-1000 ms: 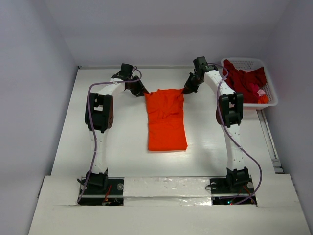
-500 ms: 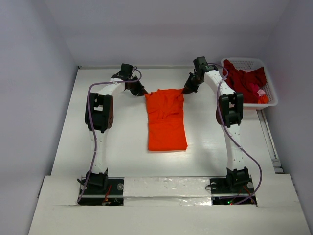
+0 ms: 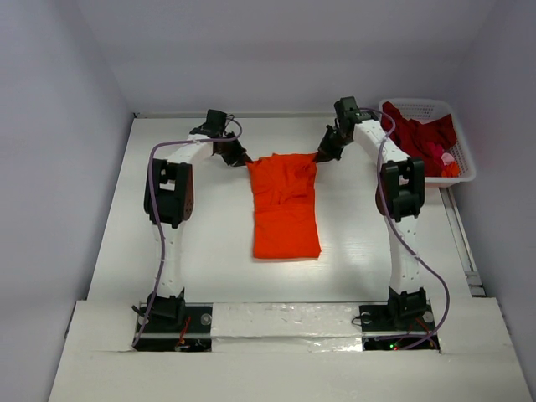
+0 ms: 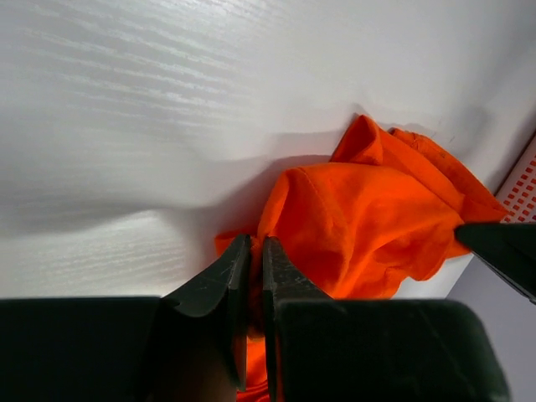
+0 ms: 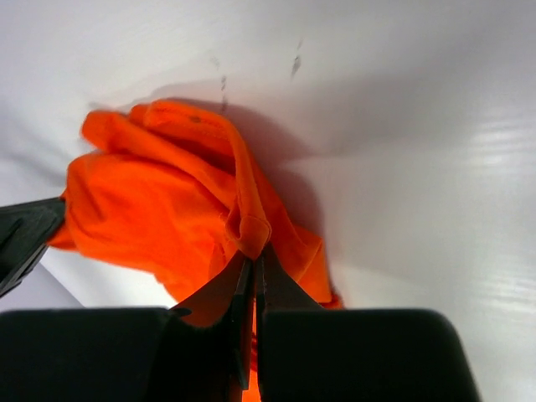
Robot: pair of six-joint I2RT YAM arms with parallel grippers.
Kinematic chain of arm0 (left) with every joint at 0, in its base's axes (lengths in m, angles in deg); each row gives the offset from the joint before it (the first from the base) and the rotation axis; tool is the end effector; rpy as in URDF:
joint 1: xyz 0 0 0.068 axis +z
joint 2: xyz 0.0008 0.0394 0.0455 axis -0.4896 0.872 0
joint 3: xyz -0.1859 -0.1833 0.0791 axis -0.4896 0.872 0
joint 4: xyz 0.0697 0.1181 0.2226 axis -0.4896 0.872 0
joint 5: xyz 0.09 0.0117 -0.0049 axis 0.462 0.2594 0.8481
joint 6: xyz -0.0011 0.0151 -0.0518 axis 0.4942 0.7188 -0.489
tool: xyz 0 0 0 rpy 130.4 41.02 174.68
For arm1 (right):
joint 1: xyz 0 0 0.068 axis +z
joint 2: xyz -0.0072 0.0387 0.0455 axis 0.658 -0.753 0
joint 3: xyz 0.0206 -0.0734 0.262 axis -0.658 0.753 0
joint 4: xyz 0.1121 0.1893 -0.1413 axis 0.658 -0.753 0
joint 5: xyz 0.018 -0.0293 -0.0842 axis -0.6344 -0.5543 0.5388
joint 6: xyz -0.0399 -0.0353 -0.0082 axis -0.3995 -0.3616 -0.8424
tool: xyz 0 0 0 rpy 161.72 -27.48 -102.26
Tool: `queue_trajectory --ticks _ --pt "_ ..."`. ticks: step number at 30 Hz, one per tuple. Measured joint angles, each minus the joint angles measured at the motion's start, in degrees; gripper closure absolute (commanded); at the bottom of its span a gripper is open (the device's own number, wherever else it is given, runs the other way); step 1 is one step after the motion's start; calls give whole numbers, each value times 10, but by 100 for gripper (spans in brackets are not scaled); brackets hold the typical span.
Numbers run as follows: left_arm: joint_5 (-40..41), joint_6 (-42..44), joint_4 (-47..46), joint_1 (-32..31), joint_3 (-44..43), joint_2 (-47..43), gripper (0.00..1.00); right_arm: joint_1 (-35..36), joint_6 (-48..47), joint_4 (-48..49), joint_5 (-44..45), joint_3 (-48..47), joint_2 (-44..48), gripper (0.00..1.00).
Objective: Fold and stack the t-shirts
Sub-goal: Grab one side of the 2/3 rectangular tshirt with both arms
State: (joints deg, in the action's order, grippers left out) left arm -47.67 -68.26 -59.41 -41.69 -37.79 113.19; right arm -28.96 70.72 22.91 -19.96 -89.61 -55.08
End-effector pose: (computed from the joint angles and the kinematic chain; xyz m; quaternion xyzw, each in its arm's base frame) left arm 0.4933 -0.1236 0.1762 -0.1467 0.9028 -0.3372 0.2230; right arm 0.4996 0.1200 0.1948 0.1862 0.9451 0.2399 0.1205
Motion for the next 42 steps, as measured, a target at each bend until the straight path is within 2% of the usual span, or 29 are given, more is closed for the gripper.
queue_trajectory --ticks 10,20,31,42 --pt "-4 1 2 0 32 -52 100 14 -5 12 -13 22 49 100" --pt "-9 6 15 -3 38 -83 100 21 -13 24 -21 101 71 100" --pt "-4 19 29 -4 110 -132 100 25 -15 34 -24 150 161 100" --pt "-4 26 51 -4 116 -181 100 41 -26 54 -31 239 208 100"
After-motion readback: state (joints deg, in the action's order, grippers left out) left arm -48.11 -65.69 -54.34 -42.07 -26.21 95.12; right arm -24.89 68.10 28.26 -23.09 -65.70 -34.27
